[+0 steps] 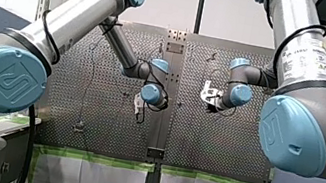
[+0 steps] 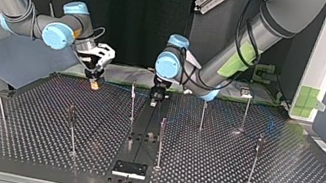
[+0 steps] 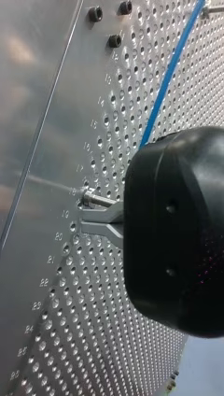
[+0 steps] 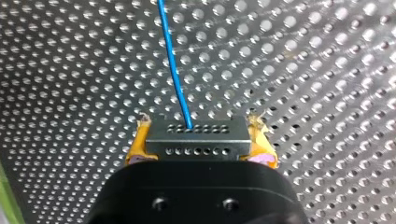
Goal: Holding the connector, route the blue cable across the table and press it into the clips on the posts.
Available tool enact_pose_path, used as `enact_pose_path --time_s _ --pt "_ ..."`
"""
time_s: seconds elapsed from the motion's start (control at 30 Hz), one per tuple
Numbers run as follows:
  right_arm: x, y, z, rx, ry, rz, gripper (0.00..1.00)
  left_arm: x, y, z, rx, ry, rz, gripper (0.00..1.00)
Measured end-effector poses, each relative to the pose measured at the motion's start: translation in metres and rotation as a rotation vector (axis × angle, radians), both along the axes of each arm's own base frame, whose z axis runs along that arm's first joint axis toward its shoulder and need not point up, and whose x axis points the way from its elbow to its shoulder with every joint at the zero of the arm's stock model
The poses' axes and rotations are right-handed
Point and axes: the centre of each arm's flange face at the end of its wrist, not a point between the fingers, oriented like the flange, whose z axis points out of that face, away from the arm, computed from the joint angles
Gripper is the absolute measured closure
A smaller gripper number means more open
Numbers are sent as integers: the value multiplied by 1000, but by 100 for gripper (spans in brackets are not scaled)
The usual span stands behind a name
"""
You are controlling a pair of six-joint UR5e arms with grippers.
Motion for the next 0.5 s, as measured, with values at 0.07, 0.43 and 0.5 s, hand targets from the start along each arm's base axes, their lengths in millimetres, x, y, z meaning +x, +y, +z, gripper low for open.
enact_pose_path --time_s 0.07,0.43,0.5 --pt "-2 -5 3 -7 -6 -7 100 -2 0 -1 9 10 -2 40" --pt "-10 -17 8 -25 -15 -21 100 -17 -3 -5 76 75 -5 0" --pt "-11 -18 8 -26 -17 -18 100 -20 -3 -4 98 84 1 0"
